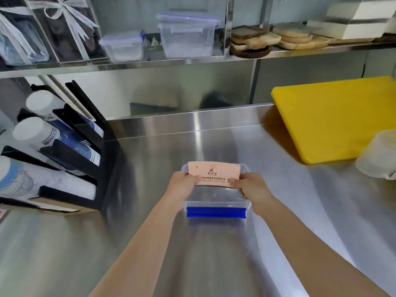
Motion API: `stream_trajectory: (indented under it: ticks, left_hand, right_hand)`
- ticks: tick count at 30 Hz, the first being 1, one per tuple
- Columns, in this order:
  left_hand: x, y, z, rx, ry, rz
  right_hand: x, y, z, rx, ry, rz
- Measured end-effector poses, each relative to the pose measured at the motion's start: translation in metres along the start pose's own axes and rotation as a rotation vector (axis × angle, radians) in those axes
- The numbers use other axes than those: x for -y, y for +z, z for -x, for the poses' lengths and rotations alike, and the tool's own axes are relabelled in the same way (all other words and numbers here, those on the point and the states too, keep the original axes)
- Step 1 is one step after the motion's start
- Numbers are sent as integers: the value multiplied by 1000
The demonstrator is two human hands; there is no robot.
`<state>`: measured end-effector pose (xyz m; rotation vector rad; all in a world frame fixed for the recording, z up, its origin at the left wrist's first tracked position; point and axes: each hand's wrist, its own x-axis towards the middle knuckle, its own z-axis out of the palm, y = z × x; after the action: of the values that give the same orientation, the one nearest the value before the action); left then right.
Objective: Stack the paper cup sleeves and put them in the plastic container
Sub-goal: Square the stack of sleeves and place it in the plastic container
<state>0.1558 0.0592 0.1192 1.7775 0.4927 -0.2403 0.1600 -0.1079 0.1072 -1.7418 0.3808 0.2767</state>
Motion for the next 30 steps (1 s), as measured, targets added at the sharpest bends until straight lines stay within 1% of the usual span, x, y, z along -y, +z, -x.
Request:
stream_trajectory:
  ticks: [3, 7, 11, 13, 17, 19, 21, 23, 26, 28, 30]
  left_hand:
    - [0, 9, -12, -26, -52, -67]
    - [1, 19, -21, -64, -85, -71]
    - [6, 23, -33, -71, -131, -47]
    - [10, 26, -41, -72, -135, -55]
    - [21, 35, -57, -103, -100, -164]
    - [25, 38, -62, -134, -104, -258]
    - [28, 40, -65, -127, -128, -319]
    - [29, 42, -68, -118, -138, -334]
    - [27, 44, -63, -152, -92, -367]
    - [26, 44, -59, -164, -56, -388]
    - [25, 44, -59, -167, -59, -387]
  right_hand:
    - [-3, 2, -14, -58, 90, -33]
    - [-8, 5, -27, -73, 179, -17]
    - [-8, 10, -43, -113, 195, 54]
    - [-8, 14, -49, -103, 206, 72]
    - [-13, 21, -60, -73, 244, 125]
    - [-14, 24, -65, -77, 250, 171]
    - [-16, 26, -68, -93, 238, 212]
    - [-19, 27, -70, -112, 208, 268]
    - [-21, 28, -69, -132, 174, 354]
    - [-23, 28, -70, -144, 163, 377]
    - [-22, 27, -69, -149, 165, 396]
